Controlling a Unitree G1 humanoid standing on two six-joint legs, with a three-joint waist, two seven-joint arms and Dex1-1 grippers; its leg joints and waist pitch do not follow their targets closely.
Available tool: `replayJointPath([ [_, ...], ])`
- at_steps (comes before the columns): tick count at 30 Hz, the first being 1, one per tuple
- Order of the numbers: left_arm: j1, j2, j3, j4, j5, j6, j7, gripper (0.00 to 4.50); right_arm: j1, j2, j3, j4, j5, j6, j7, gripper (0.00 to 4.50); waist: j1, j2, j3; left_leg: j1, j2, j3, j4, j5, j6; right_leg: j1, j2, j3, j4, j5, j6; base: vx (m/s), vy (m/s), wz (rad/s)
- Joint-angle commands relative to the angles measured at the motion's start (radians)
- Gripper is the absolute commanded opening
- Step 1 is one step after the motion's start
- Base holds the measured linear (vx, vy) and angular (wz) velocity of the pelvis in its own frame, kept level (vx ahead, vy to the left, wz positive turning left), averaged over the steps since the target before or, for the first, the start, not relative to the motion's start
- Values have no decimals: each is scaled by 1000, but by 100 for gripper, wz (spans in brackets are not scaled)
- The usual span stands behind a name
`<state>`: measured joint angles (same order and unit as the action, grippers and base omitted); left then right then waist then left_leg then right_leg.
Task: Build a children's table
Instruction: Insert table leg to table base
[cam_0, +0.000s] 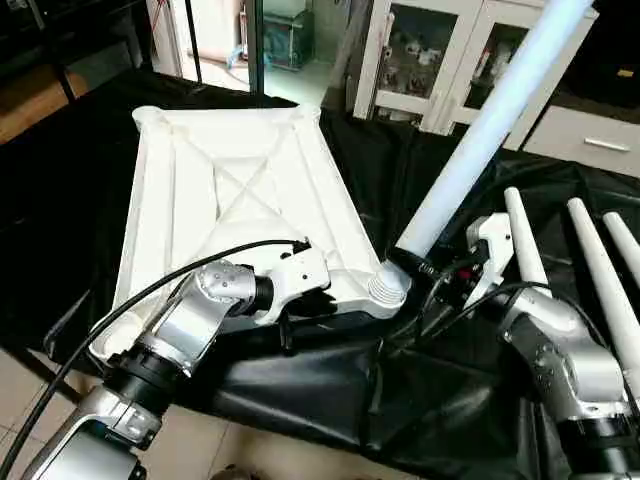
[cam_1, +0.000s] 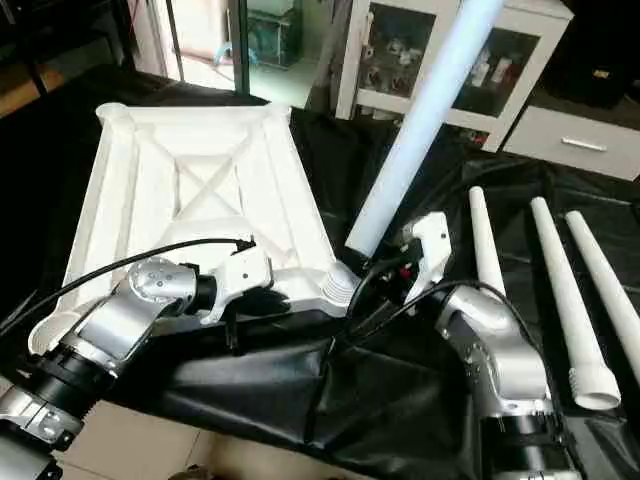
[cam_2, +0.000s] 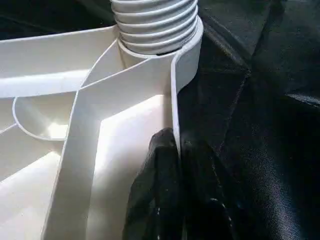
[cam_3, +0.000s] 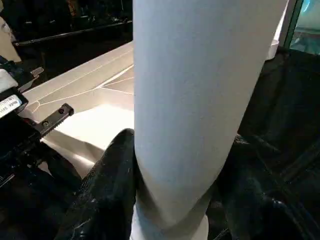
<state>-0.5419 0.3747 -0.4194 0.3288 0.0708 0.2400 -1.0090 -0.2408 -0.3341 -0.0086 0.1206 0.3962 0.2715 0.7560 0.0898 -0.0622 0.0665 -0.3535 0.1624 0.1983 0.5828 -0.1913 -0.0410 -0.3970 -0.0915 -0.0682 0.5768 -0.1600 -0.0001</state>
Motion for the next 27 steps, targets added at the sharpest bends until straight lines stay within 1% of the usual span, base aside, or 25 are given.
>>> replayJointPath([
  [1,21,6,-23,35,28,16,8,0,53,-8,53,59,-59,42,-9,184,-8,9,-41,15,77,-46,-99,-421,-33,11,-77,53,-88,-486,-122,0,0,0],
  [3,21,5,-23,35,28,16,8,0,49,-14,78,65,-85,42,-15,184,-7,9,-41,16,76,-46,-100,-426,-30,11,-78,54,-91,-510,-118,0,0,0],
  [4,21,5,-23,35,28,16,8,0,49,-14,78,65,-85,42,-15,184,-7,9,-41,16,76,-46,-100,-426,-30,11,-78,54,-91,-510,-118,0,0,0],
  [5,21,4,-22,35,28,17,9,0,45,-16,89,72,-98,43,-16,184,-8,8,-39,16,76,-48,-100,-440,-31,10,-79,53,-96,-552,-105,0,0,0],
  [7,20,3,-23,36,28,18,8,0,35,-16,103,87,-114,44,-17,184,-10,6,-38,17,76,-50,-101,-446,-32,9,-80,52,-99,-578,-94,0,0,0],
  [8,20,3,-23,36,28,18,8,0,32,-14,104,89,-115,44,-17,184,-11,7,-37,16,76,-52,-102,-457,-35,8,-80,51,-101,-595,-87,0,0,0],
  [9,20,4,-23,35,28,19,8,0,22,-19,119,98,-125,48,-7,184,-12,6,-37,19,76,-53,-102,-473,-38,5,-79,50,-102,-608,-82,0,0,0],
  [10,20,4,-23,35,28,20,8,0,21,-19,120,99,-126,48,-6,184,-12,6,-37,19,76,-53,-102,-473,-38,5,-79,50,-102,-608,-82,0,0,0],
  [11,21,5,-23,33,28,20,8,0,15,-21,128,104,-130,51,-3,184,-15,4,-36,18,76,-55,-103,-488,-40,4,-79,49,-104,-622,-75,0,0,0],
  [13,22,5,-22,31,29,22,7,0,7,-24,138,109,-132,58,3,184,-16,5,-35,20,76,-56,-103,-504,-44,1,-78,49,-106,-631,-70,0,0,0],
  [14,23,6,-22,28,29,23,8,0,1,-31,150,111,-134,67,15,184,-17,2,-34,20,76,-56,-104,-510,-43,0,-78,49,-107,-638,-66,0,0,0],
  [16,23,6,-22,28,29,23,8,0,0,-32,152,112,-133,71,18,184,-18,4,-34,22,76,-58,-104,-527,-43,-2,-79,48,-110,-653,-60,0,0,0],
  [17,24,6,-22,26,28,25,9,0,-8,-37,161,115,-134,92,30,184,-20,0,-33,23,76,-59,-104,-535,-43,-2,-78,46,-111,-656,-58,0,0,0],
  [18,24,6,-22,25,28,26,9,0,-11,-39,164,117,-135,102,35,184,-22,1,-33,23,75,-60,-106,-540,-43,-1,-77,45,-111,-658,-56,0,0,0],
  [19,25,7,-22,25,28,26,9,0,-17,-39,165,127,-138,105,35,184,-23,1,-32,23,75,-60,-106,-542,-43,-2,-77,45,-112,-658,-55,0,0,0],
  [20,25,7,-22,25,27,26,9,0,-21,-38,166,134,-141,105,34,184,-26,2,-32,22,75,-60,-107,-544,-43,-2,-77,45,-112,-651,-58,0,0,0],
  [21,25,7,-22,25,27,27,10,0,-34,-30,153,157,-145,99,15,183,-30,1,-32,21,75,-61,-107,-547,-44,-3,-78,45,-113,-646,-61,0,0,0],
  [22,26,7,-22,25,27,27,10,0,-37,-26,148,163,-145,97,9,183,-30,1,-32,21,75,-61,-107,-547,-44,-3,-78,45,-113,-646,-61,0,0,0],
  [23,26,7,-22,25,27,27,10,0,-41,-22,140,172,-146,90,-1,183,-37,3,-31,22,75,-63,-108,-566,-47,-3,-77,42,-116,-660,-59,0,0,0],
  [26,26,7,-22,25,26,27,10,0,-45,-14,127,186,-142,84,-22,183,-43,3,-28,24,73,-66,-107,-592,-49,-6,-78,38,-122,-698,-48,0,0,0],
  [27,27,7,-22,24,26,28,10,0,-42,-14,131,186,-146,78,-25,183,-44,7,-27,26,73,-68,-106,-602,-48,-9,-80,37,-128,-732,-38,0,0,0],
])
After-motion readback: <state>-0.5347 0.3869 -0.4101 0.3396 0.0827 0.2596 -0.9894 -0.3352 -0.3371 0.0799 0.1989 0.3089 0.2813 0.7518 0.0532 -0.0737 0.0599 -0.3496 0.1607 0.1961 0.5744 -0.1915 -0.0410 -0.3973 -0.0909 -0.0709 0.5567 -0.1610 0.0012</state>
